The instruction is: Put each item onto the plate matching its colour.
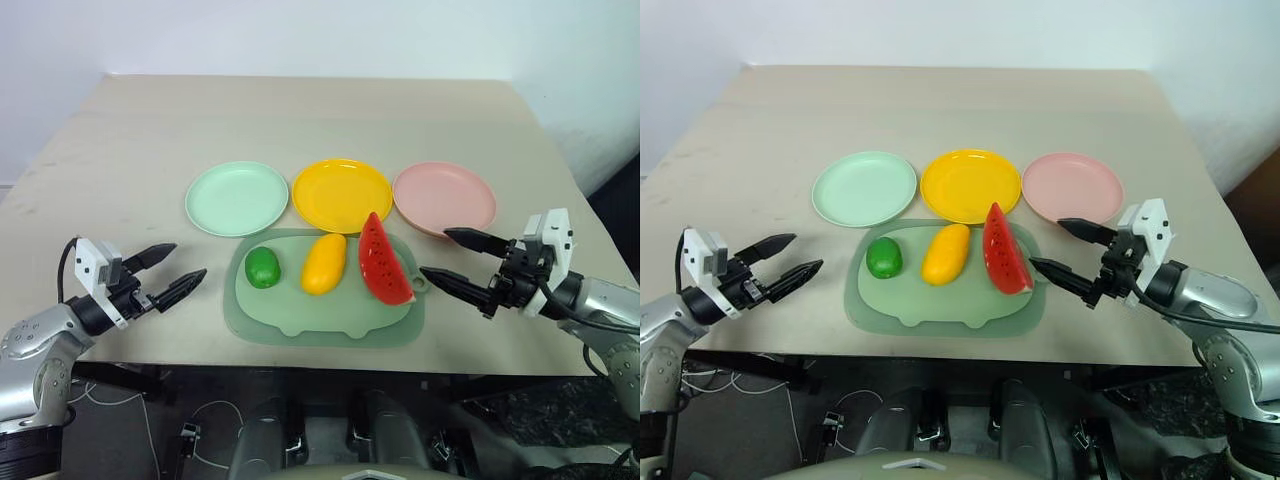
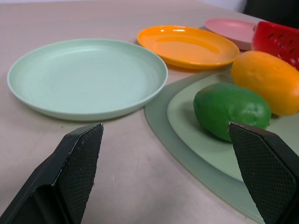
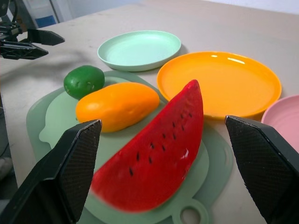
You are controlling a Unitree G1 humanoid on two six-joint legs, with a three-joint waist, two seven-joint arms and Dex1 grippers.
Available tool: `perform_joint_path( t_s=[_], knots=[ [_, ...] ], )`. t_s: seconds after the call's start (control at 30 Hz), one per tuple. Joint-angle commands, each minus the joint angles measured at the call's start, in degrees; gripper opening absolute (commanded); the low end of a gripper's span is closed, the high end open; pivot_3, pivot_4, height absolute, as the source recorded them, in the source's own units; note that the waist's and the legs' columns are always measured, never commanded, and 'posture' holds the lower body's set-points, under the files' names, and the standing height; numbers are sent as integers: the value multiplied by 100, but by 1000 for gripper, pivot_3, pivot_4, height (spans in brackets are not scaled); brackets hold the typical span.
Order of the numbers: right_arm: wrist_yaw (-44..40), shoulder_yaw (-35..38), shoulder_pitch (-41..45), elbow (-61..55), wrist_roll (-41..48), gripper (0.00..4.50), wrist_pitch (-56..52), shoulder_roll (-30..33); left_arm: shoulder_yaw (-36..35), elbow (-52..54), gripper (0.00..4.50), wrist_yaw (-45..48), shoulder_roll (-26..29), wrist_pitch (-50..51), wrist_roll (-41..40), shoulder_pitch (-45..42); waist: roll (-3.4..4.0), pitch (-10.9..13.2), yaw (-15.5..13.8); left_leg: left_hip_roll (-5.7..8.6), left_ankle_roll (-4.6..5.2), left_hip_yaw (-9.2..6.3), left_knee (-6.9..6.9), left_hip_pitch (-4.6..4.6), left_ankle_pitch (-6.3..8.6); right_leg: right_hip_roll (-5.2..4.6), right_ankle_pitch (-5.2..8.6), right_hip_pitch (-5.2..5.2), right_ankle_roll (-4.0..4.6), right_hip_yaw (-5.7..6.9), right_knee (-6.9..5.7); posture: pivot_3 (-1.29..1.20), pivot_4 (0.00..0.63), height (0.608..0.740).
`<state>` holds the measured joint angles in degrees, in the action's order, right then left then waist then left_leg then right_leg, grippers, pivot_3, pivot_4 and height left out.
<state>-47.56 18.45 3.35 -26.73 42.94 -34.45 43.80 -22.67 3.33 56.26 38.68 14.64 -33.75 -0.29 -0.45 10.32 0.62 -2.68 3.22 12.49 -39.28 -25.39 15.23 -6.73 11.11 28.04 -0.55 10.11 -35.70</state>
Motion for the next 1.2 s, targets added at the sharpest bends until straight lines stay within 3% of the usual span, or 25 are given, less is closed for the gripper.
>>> perform_joint_path(
  t_s=[0.03,0.6,0.87,1.0,1.2],
  knots=[
    [-56,-12,108,-8,-20,4500,144,-1,3,14,4487,80,96,-102,29,-118,0,0,0,0,0,0,0,0,0,0,0,0,0,0,0,0,150,696],
    [-217,7,289,480,-228,4500,150,263,351,-179,4487,279,-29,-404,276,-155,0,0,-4,2,-6,2,-5,2,-5,-3,-7,0,10,0,-14,0,150,696],
    [969,229,1759,556,1207,4500,-2435,812,338,-406,4487,373,-64,-647,293,-195,2,0,27,1,-10,3,-12,2,-7,-6,-11,11,20,-3,-31,0,150,696],
    [1408,-175,2335,788,1136,4500,-3265,1003,427,-447,4487,394,-98,-713,346,-226,0,-1,0,1,-9,2,-11,0,-7,-6,-11,12,21,-2,-31,0,150,696],
    [2041,-319,3586,1345,1688,4500,-5022,559,515,-652,4487,421,-190,-822,395,-341,1,-1,40,1,-9,7,-16,-3,-7,-8,-13,13,22,-4,-35,0,150,696]
  ],
)
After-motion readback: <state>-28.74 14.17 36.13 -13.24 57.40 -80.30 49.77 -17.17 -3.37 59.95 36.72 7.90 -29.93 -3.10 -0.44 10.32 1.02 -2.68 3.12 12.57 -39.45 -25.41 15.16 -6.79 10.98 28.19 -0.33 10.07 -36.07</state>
